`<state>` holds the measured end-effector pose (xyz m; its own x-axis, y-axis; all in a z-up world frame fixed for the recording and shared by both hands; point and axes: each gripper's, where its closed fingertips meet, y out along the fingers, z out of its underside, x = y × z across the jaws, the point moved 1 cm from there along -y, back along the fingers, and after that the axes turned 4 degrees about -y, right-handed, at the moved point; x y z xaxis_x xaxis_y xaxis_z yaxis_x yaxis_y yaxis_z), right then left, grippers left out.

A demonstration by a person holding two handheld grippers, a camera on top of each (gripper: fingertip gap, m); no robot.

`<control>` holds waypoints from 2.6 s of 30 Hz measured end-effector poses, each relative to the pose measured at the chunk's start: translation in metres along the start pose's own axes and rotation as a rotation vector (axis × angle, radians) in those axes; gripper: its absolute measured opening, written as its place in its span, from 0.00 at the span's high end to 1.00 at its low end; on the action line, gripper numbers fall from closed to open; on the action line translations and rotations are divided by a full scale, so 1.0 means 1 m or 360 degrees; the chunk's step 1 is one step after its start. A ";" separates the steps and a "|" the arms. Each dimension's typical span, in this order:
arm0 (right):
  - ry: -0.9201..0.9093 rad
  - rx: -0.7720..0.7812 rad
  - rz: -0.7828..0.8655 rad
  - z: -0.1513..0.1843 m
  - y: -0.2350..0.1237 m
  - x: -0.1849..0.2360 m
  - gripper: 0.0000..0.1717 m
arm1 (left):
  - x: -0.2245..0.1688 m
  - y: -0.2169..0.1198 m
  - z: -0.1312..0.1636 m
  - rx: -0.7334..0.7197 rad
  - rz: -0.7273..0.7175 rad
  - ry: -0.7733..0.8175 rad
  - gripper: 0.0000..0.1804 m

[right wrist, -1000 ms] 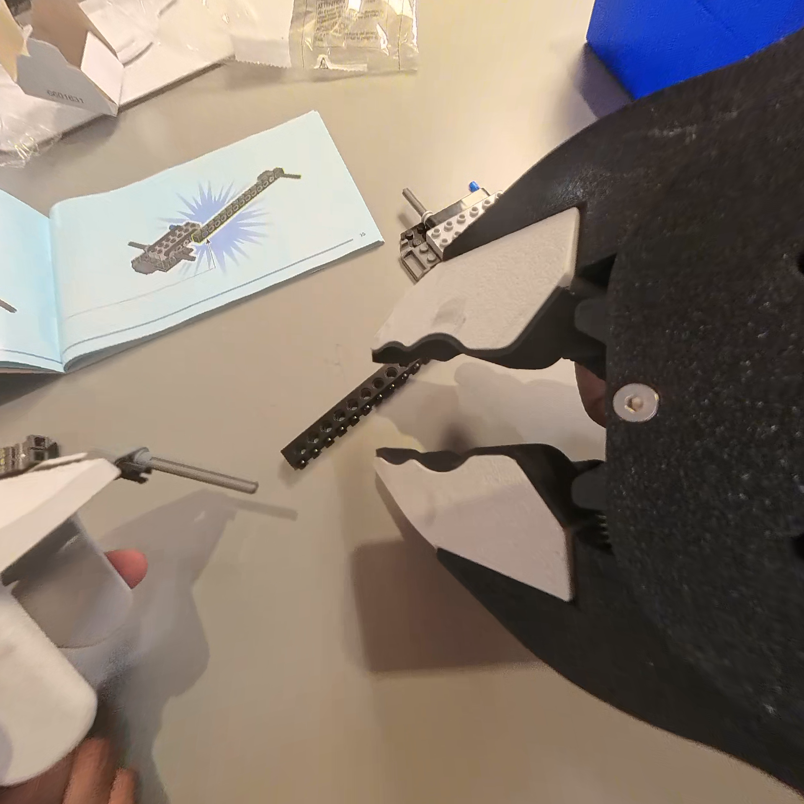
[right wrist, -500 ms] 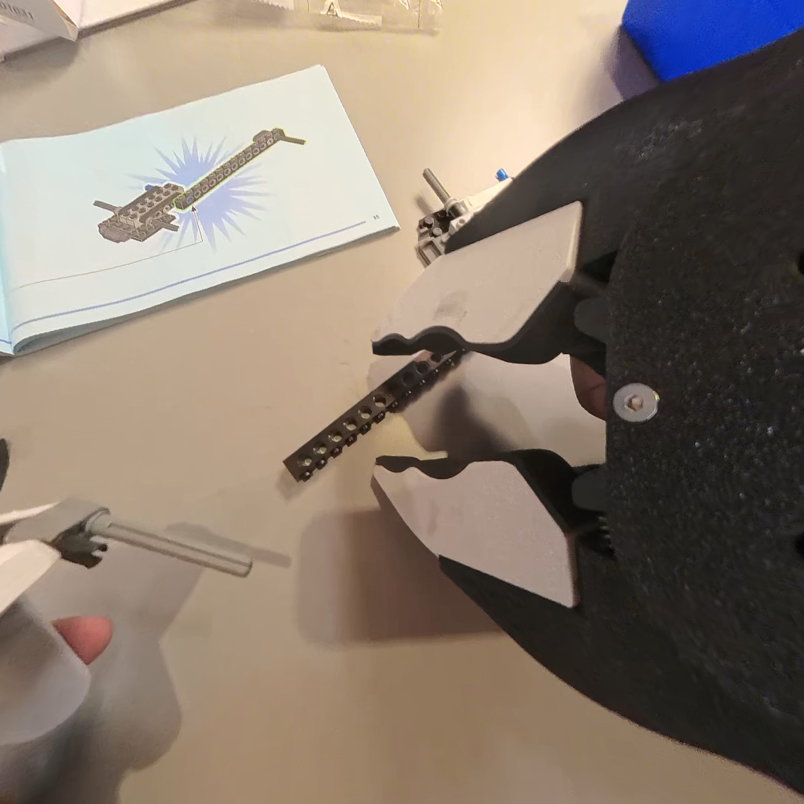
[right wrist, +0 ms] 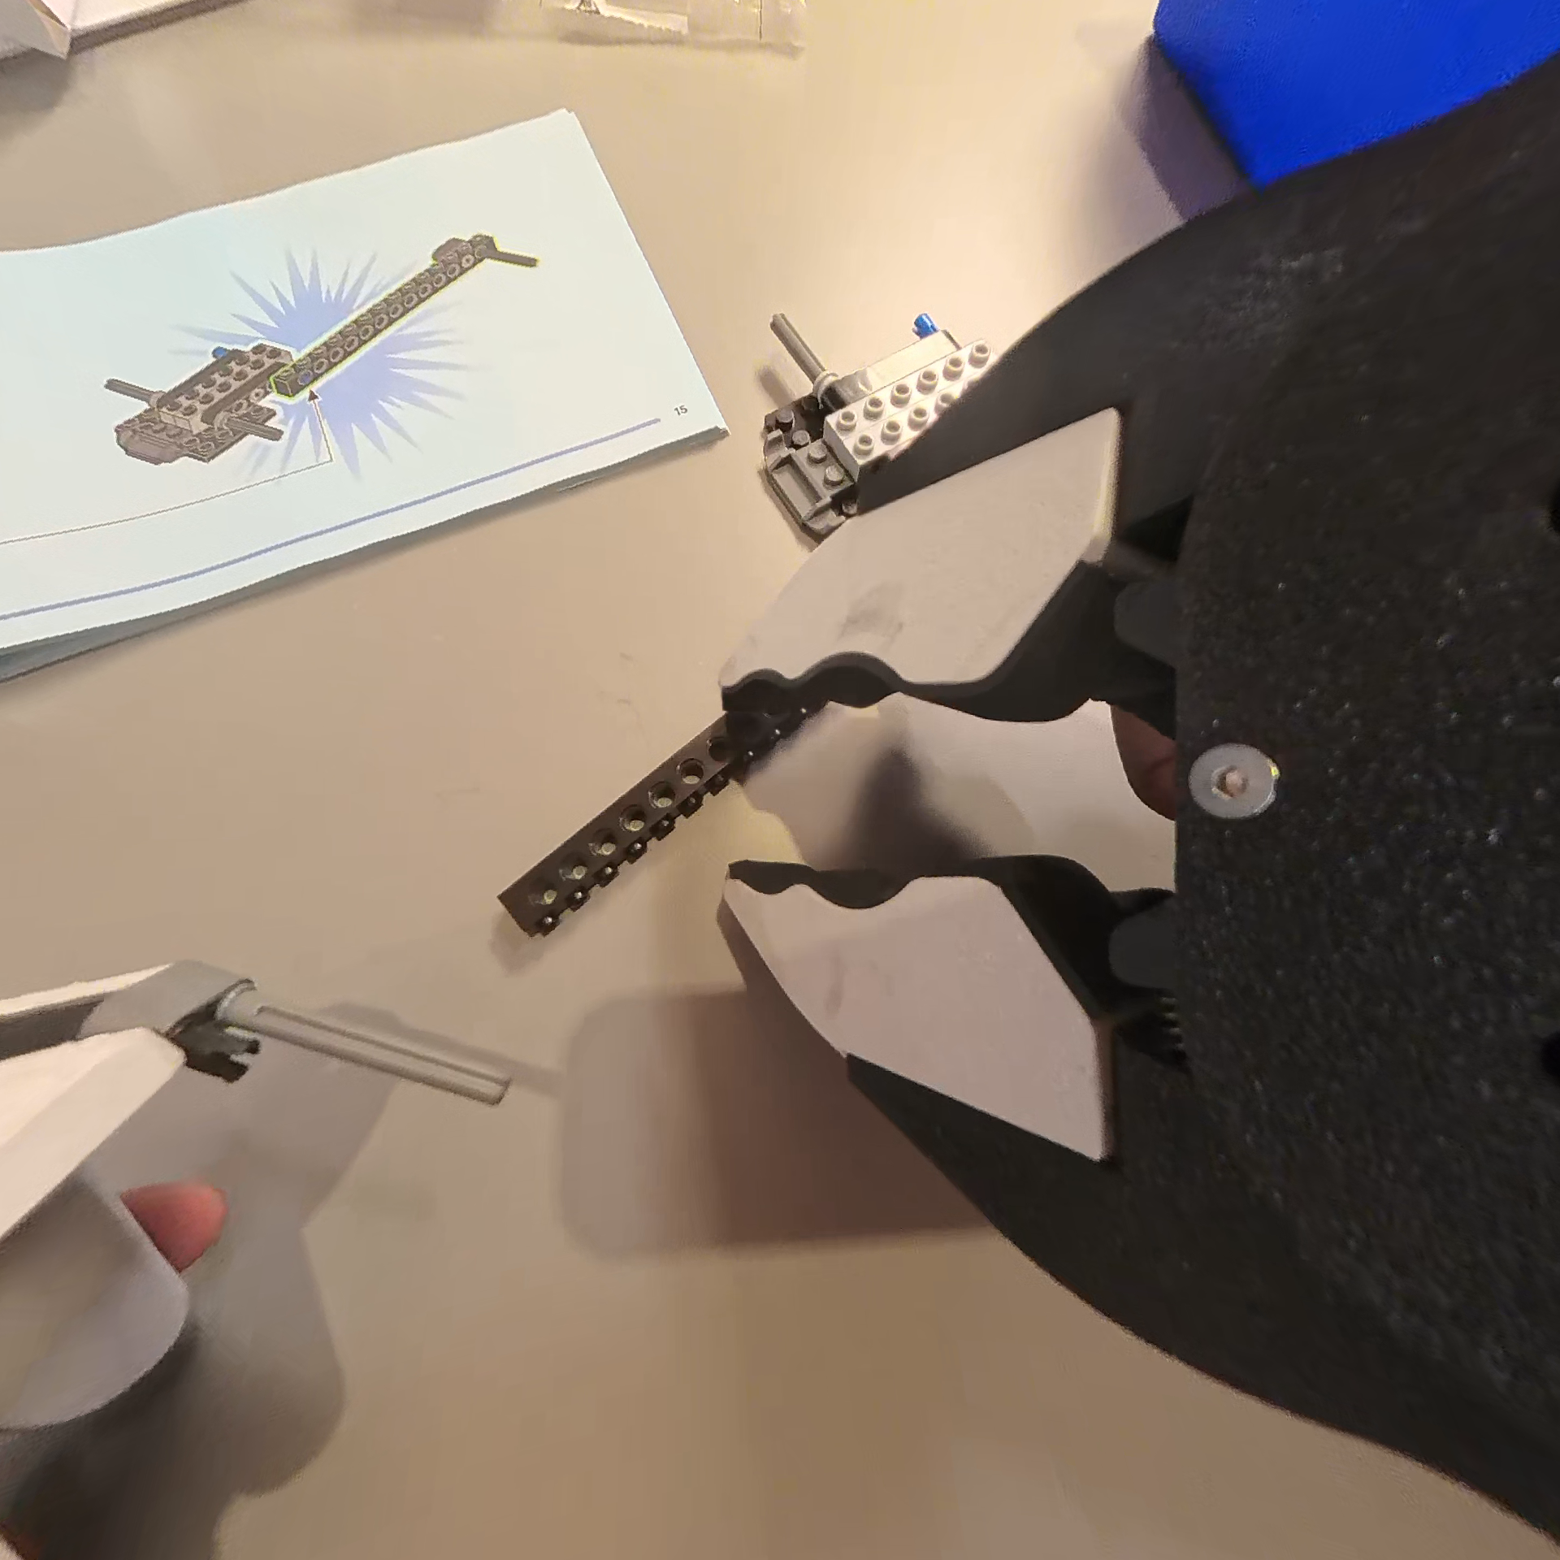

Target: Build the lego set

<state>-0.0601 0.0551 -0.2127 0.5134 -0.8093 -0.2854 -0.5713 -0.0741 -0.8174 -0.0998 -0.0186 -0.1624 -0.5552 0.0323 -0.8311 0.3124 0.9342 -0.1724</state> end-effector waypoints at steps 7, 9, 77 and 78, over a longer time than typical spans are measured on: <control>0.0028 0.0002 -0.0078 -0.001 0.001 0.002 0.84 | 0.011 -0.006 -0.006 0.0006 -0.0255 0.0311 0.91; 0.0021 0.0013 -0.0093 -0.001 0.002 0.003 0.84 | 0.017 -0.009 -0.010 0.0003 -0.0330 0.0369 0.91; 0.0225 0.0036 -0.0210 0.023 -0.022 0.033 0.93 | 0.019 -0.008 0.020 0.0490 -0.0606 0.1215 0.77; 0.0304 -0.0021 -0.0251 0.021 -0.023 0.034 0.93 | 0.017 -0.009 0.018 0.0466 -0.0583 0.1162 0.77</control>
<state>-0.0163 0.0412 -0.2141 0.4672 -0.8825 -0.0541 -0.5026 -0.2147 -0.8374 -0.0982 -0.0324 -0.1845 -0.9841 0.0608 -0.1667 0.1471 0.8046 -0.5753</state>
